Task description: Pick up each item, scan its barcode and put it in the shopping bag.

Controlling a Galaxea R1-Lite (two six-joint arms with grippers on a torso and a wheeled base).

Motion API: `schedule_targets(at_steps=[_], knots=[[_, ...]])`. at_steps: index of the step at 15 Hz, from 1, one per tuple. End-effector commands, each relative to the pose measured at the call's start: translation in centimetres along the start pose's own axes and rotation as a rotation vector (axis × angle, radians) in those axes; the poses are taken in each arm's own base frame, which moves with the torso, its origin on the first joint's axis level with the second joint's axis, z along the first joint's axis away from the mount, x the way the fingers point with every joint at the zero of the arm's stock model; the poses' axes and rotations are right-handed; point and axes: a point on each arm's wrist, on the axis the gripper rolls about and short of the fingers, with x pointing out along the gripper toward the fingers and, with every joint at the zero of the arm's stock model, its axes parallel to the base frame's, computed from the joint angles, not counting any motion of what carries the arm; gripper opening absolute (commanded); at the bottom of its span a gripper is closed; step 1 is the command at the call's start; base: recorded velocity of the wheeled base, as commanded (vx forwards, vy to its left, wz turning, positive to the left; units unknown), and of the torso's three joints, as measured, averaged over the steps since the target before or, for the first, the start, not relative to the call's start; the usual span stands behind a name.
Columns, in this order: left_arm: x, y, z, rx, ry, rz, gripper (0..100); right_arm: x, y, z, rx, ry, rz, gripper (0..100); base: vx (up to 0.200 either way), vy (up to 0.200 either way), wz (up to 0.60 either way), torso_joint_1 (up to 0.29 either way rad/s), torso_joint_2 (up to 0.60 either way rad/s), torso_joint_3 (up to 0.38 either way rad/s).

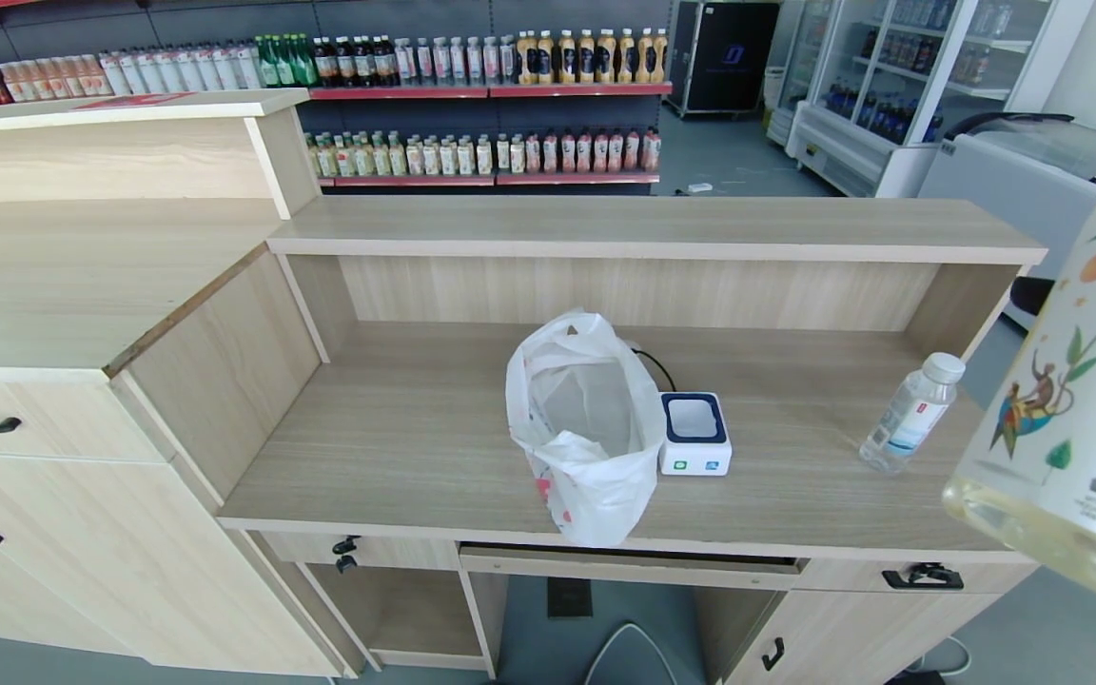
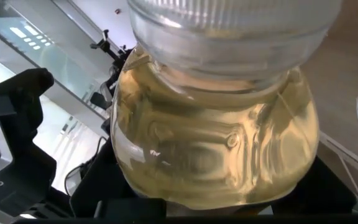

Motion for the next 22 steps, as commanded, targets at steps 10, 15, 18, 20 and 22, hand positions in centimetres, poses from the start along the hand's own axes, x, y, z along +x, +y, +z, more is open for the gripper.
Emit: schedule_targets(at_steps=[10, 15, 18, 20, 22], knots=[[0.0, 0.0, 0.0, 0.0, 0.0, 0.0, 100, -9.0, -11.4, -0.2, -0.444, 0.008, -0.776, 0, 0.0, 0.0, 0.0, 0.0, 0.0, 0.0], [0.0, 0.0, 0.0, 0.0, 0.0, 0.0, 100, -13.9, -15.5, -0.6, -0.795, 0.355, -1.245, 0, 0.0, 0.0, 0.0, 0.0, 0.0, 0.0], [0.0, 0.0, 0.0, 0.0, 0.0, 0.0, 100, -15.0, -15.2, 0.3, -1.006, 0.449, -1.281, 0, 0.0, 0.0, 0.0, 0.0, 0.0, 0.0], [0.0, 0.0, 0.0, 0.0, 0.0, -0.002, 100, -15.1, -15.0, 0.7, -1.123, 0.487, -1.281, 0, 0.0, 0.0, 0.0, 0.0, 0.0, 0.0], [0.0, 0.0, 0.0, 0.0, 0.0, 0.0, 100, -15.3, -14.9, 0.8, -1.212, 0.528, -1.267, 0, 0.0, 0.0, 0.0, 0.0, 0.0, 0.0]])
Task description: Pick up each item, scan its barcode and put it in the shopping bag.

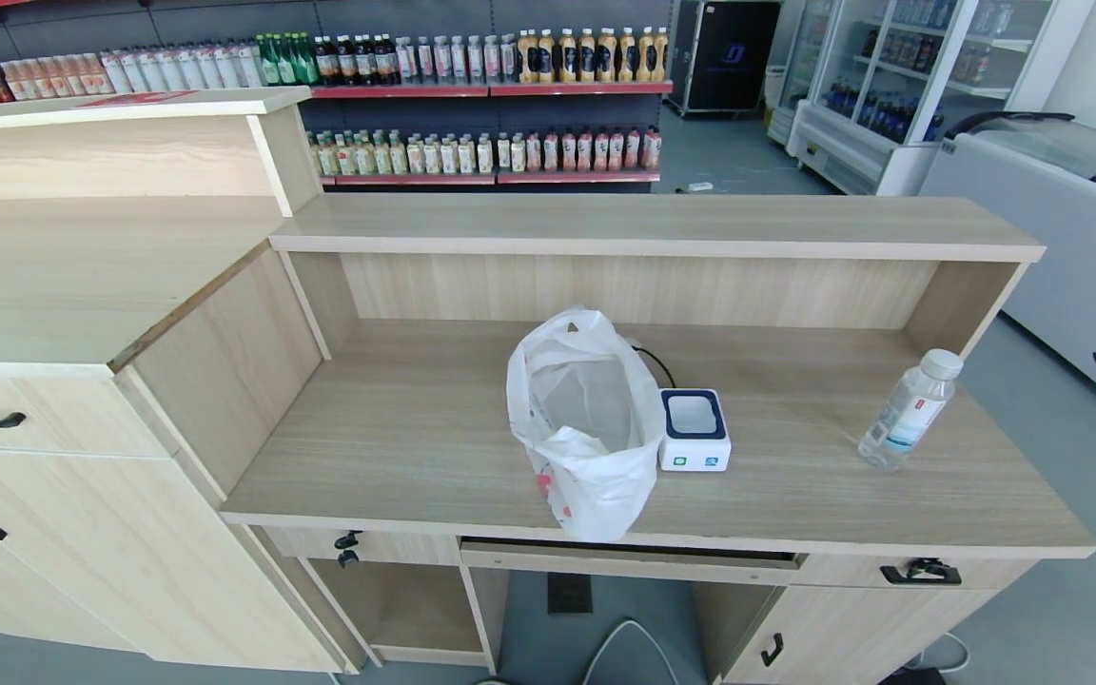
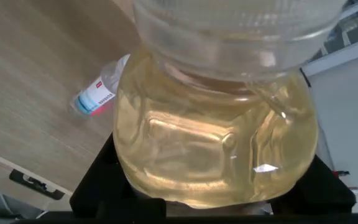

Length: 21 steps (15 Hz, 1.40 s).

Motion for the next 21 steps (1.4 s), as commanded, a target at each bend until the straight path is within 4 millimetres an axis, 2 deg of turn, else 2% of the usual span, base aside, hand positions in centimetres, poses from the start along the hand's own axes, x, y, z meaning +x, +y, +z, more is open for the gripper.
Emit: schedule_targets(at_steps=[1, 4, 9, 11, 15, 16, 18, 21], knots=[[0.0, 0.0, 0.0, 0.0, 0.0, 0.0, 100, -0.3, -0.3, -0.9, -0.071, 0.001, 0.0, 0, 0.0, 0.0, 0.0, 0.0, 0.0, 0.0], [0.0, 0.0, 0.0, 0.0, 0.0, 0.0, 100, -0.6, -1.7, -0.9, -0.361, -0.177, 0.043, 0, 0.0, 0.0, 0.6, -0.001, 0.0, 0.004], [0.0, 0.0, 0.0, 0.0, 0.0, 0.0, 100, 1.4, -1.8, 0.0, -0.511, -0.342, 0.024, 0, 0.0, 0.0, 0.6, 0.003, 0.0, 0.0], [0.0, 0.0, 0.0, 0.0, 0.0, -0.002, 100, 2.6, -1.0, -0.6, -0.427, -0.38, 0.094, 0, 0.0, 0.0, 0.0, 0.0, 0.0, 0.0], [0.0, 0.0, 0.0, 0.0, 0.0, 0.0, 100, 5.8, 1.6, -3.2, -0.303, -0.41, 0.216, 0, 0.0, 0.0, 0.0, 0.0, 0.0, 0.0], [0.0, 0.0, 0.0, 0.0, 0.0, 0.0, 100, 6.3, 2.1, -3.4, -0.283, -0.414, 0.235, 0, 0.0, 0.0, 0.0, 0.0, 0.0, 0.0], [0.0, 0.0, 0.0, 0.0, 0.0, 0.0, 100, 8.4, 4.4, -3.6, -0.164, -0.437, 0.325, 0, 0.0, 0.0, 0.0, 0.0, 0.0, 0.0], [0.0, 0.0, 0.0, 0.0, 0.0, 0.0, 100, 9.8, 6.5, -4.4, -0.115, -0.439, 0.387, 0, 0.0, 0.0, 0.0, 0.0, 0.0, 0.0]])
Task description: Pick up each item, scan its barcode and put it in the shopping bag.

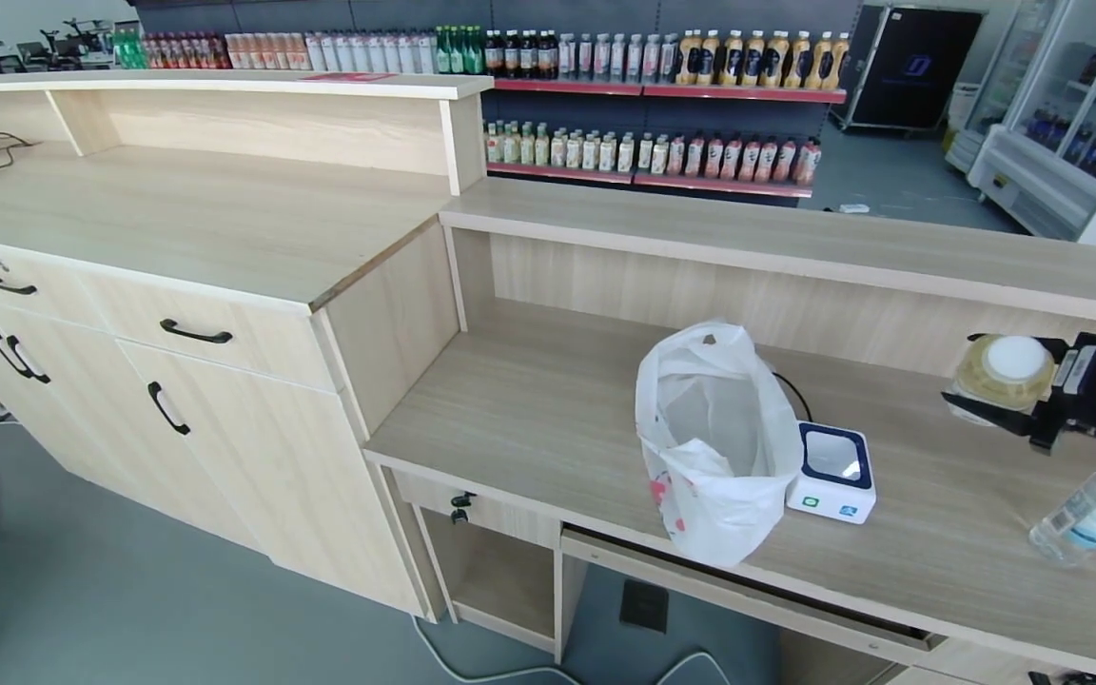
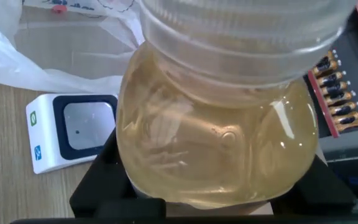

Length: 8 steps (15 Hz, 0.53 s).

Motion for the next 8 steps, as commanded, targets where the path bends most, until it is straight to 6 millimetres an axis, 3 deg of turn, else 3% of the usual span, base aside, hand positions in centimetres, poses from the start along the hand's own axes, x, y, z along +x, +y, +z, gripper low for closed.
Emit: schedule_targets(at_steps=[1, 3, 8], knots=[[0.0, 0.0, 0.0, 0.0, 0.0, 0.0, 100, 1.5, 1.5, -1.7, 0.054, -0.011, 0.043, 0, 0.0, 0.0, 0.0, 0.0, 0.0, 0.0], [0.0, 0.0, 0.0, 0.0, 0.0, 0.0, 100, 2.3, 0.8, -2.2, 0.026, -0.037, 0.029, 0, 0.0, 0.0, 0.0, 0.0, 0.0, 0.0], [0.0, 0.0, 0.0, 0.0, 0.0, 0.0, 100, 4.2, 1.6, -2.3, 0.026, -0.08, 0.05, 0, 0.0, 0.0, 0.0, 0.0, 0.0, 0.0]])
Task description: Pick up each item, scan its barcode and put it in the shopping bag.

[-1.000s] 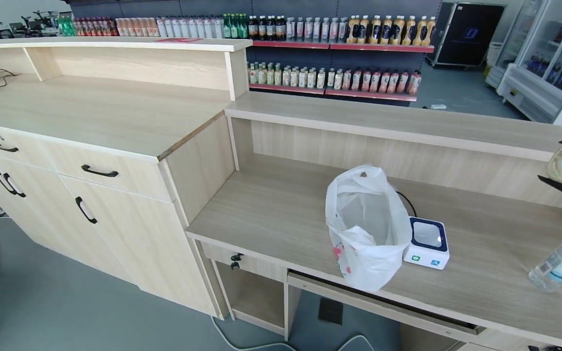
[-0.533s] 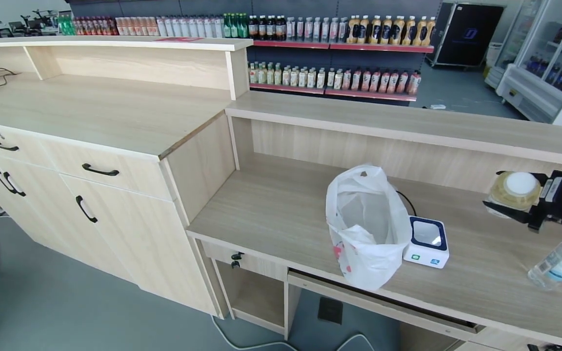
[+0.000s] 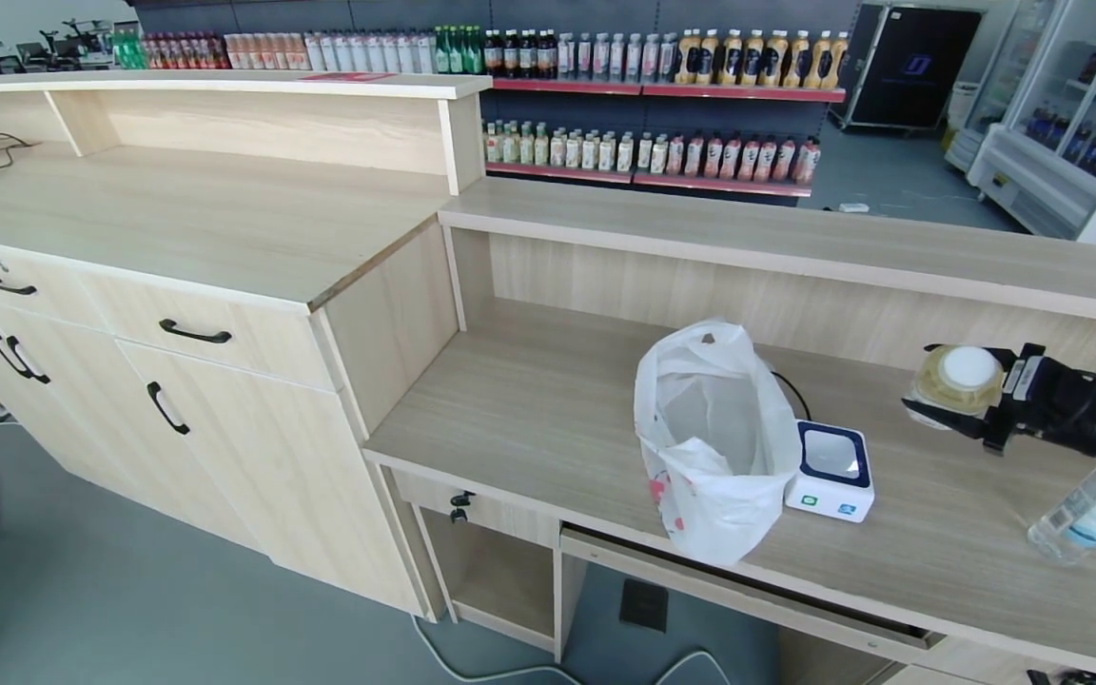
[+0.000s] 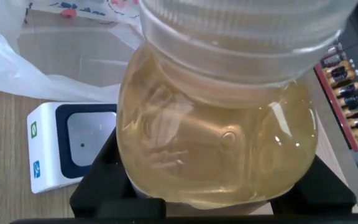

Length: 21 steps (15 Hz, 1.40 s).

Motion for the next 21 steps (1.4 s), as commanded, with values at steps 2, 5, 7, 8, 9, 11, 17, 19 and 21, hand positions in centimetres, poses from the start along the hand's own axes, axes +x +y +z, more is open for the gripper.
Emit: schedule_targets(at_steps=[2, 5, 7, 8, 9, 11, 17, 19, 21], knots=[[0.0, 0.0, 0.0, 0.0, 0.0, -0.002, 100, 1.3, 0.6, -0.2, 0.004, -0.025, 0.023, 0, 0.0, 0.0, 0.0, 0.0, 0.0, 0.0], [0.0, 0.0, 0.0, 0.0, 0.0, 0.0, 100, 2.5, 0.6, -0.4, -0.01, -0.042, 0.028, 0, 0.0, 0.0, 0.0, 0.0, 0.0, 0.0], [0.0, 0.0, 0.0, 0.0, 0.0, 0.0, 100, 3.4, 0.6, -0.6, -0.017, -0.056, 0.033, 0, 0.0, 0.0, 0.0, 0.0, 0.0, 0.0], [0.0, 0.0, 0.0, 0.0, 0.0, 0.002, 100, 3.5, 0.7, -0.6, -0.016, -0.057, 0.035, 0, 0.0, 0.0, 0.0, 0.0, 0.0, 0.0], [0.0, 0.0, 0.0, 0.0, 0.0, 0.0, 100, 3.6, 0.9, -0.7, -0.013, -0.055, 0.039, 0, 0.0, 0.0, 0.0, 0.0, 0.0, 0.0], [0.0, 0.0, 0.0, 0.0, 0.0, 0.0, 100, 4.2, 1.1, -1.0, -0.015, -0.06, 0.042, 0, 0.0, 0.0, 0.0, 0.0, 0.0, 0.0], [0.0, 0.0, 0.0, 0.0, 0.0, 0.0, 100, 5.3, 1.8, -1.2, -0.006, -0.053, 0.055, 0, 0.0, 0.0, 0.0, 0.0, 0.0, 0.0], [0.0, 0.0, 0.0, 0.0, 0.0, 0.0, 100, 5.4, 2.0, -1.2, -0.003, -0.028, 0.05, 0, 0.0, 0.0, 0.0, 0.0, 0.0, 0.0], [0.0, 0.0, 0.0, 0.0, 0.0, 0.0, 100, 5.5, 2.0, -1.2, -0.004, -0.029, 0.051, 0, 0.0, 0.0, 0.0, 0.0, 0.0, 0.0]])
